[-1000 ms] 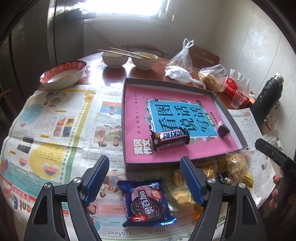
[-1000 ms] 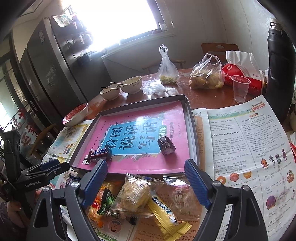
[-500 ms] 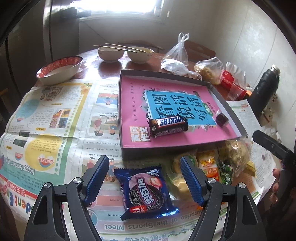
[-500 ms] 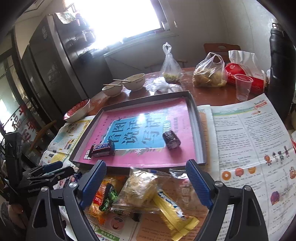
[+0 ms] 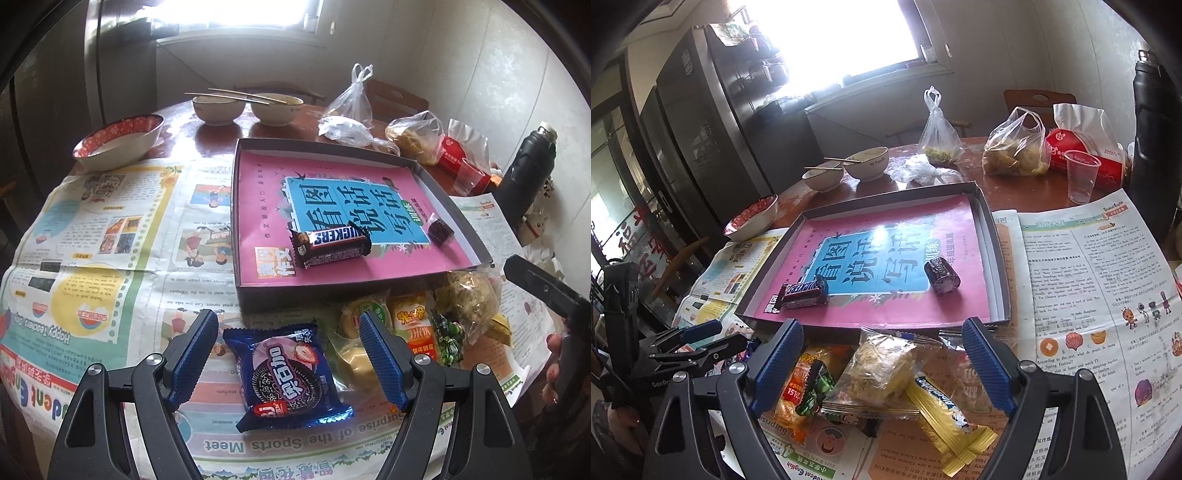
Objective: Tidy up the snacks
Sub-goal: 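Withdraw both open tools from the tray back toward the snack pile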
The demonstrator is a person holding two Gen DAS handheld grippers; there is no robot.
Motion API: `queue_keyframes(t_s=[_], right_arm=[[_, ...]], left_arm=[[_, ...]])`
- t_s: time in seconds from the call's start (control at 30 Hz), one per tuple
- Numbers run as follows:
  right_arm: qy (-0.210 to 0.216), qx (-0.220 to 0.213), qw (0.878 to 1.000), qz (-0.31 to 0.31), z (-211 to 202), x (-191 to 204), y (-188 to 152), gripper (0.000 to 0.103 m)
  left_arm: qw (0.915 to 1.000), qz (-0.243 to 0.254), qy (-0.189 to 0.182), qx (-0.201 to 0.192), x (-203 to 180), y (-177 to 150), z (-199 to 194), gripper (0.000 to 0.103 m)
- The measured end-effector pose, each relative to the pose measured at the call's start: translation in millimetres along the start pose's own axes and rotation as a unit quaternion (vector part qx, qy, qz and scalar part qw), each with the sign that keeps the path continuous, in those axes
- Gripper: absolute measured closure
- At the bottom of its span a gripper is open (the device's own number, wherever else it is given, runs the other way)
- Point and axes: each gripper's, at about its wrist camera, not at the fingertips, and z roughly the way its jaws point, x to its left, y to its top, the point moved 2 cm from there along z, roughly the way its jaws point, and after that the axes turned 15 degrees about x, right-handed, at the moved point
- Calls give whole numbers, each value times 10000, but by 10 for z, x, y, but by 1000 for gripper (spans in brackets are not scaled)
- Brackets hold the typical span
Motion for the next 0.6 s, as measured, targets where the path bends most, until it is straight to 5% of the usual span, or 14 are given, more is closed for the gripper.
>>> queue_keyframes(t_s=[0.6], right_arm=[[54,79,9999,-49,-62,41,-85,15]], left_arm=[[9999,-48,131,15,-3,-58,-74,23]])
